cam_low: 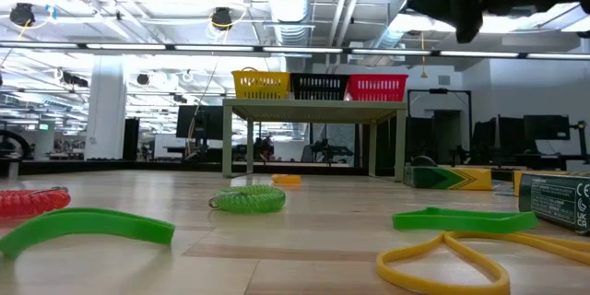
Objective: Pick & Place Office Desk Supplies
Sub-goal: Put the purple spring keychain into the black bin on the shelf
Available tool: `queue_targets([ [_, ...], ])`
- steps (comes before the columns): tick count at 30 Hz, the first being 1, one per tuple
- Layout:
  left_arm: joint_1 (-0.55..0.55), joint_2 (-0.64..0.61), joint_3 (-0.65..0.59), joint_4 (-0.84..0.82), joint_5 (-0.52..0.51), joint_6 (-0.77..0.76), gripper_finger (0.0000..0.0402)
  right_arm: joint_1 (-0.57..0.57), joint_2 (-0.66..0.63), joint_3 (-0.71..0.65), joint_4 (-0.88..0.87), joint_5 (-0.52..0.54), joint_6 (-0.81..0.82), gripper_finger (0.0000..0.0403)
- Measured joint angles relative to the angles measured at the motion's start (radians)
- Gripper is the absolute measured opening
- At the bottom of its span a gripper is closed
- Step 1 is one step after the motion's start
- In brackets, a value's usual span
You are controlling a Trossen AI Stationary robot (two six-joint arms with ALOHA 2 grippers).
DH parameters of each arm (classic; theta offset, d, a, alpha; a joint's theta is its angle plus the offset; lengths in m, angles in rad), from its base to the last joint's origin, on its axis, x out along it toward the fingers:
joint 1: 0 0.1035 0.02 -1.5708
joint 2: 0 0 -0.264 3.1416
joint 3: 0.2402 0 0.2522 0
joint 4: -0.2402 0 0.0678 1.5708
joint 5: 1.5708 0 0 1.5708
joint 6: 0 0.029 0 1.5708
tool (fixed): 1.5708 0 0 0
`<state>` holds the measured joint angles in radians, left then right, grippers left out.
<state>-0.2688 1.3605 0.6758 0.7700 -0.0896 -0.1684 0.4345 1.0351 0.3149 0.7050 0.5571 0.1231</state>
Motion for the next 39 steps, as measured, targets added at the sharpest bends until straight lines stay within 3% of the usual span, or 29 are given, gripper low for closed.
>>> queue_targets([
  [8, 0.082, 0.219, 0.056, 0.301, 0.231, 0.0, 0.0006, -0.064, 0.0, 0.045, 0.0, -0.056, -0.027, 0.0244],
  [16, 0.116, 0.377, 0.214, 0.336, 0.443, -0.031, 0.0006, -0.118, 0.0, 0.081, 0.0, -0.17, -0.041, 0.0244],
  [30, 0.173, 0.447, 0.292, 0.338, 0.508, -0.068, 0.0007, -0.115, 0.005, 0.142, 0.002, -0.259, -0.093, 0.0244],
  [39, 0.209, 0.447, 0.292, 0.332, 0.539, -0.076, 0.0006, -0.117, 0.179, 0.253, 0.004, -0.297, -0.161, 0.0244],
])
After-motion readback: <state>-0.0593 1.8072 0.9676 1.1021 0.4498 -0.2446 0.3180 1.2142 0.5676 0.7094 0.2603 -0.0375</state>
